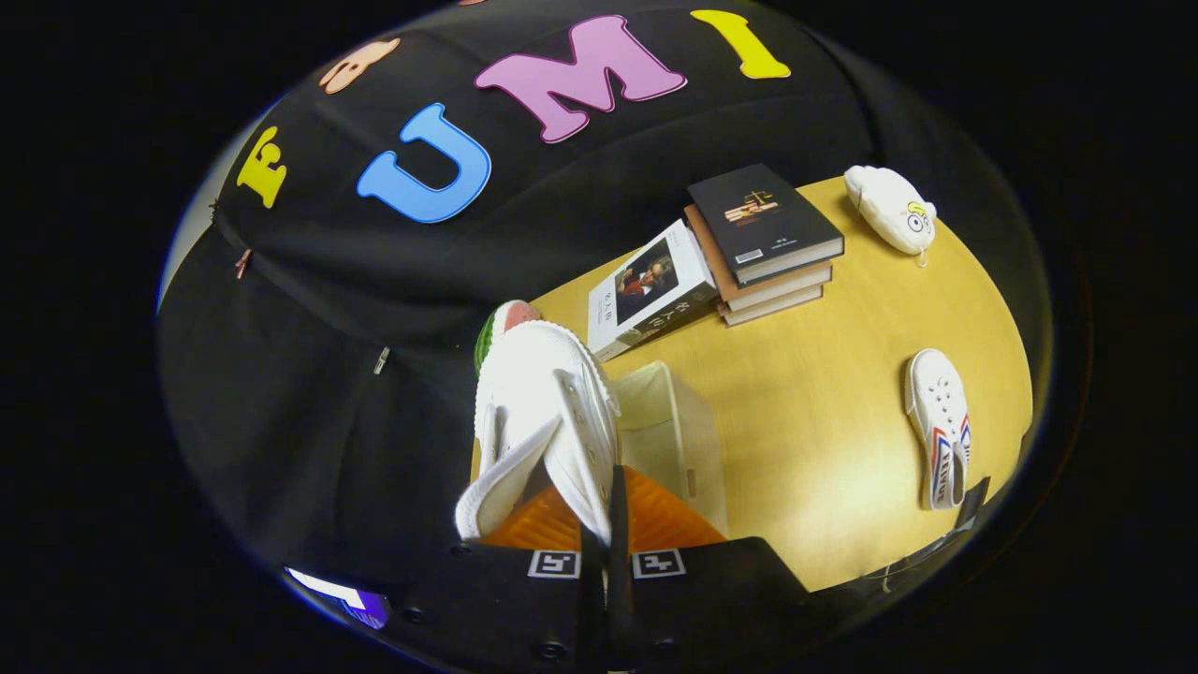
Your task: Open the storage box then place both shoes into the box .Put the left shoe in first, then the right shoe, with the right side of both shoes facing outward in a uniform manner.
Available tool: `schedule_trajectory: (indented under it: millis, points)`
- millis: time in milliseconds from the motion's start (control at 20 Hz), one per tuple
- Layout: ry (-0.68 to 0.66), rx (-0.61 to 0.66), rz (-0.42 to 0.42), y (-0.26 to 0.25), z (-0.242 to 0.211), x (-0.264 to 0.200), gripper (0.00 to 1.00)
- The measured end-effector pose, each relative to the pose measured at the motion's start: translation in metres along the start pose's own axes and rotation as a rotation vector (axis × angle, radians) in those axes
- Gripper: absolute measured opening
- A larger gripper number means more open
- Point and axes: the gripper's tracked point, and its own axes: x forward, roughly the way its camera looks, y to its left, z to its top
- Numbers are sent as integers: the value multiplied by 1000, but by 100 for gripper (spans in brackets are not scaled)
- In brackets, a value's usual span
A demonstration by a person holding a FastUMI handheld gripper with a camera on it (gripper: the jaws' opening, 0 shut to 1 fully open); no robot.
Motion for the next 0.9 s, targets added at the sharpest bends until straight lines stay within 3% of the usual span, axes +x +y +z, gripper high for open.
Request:
schedule_trajectory:
  millis: [400,900]
  points:
    - [49,46,-60,18,-53,70,6]
    - [102,31,-114,22,-80,101,8]
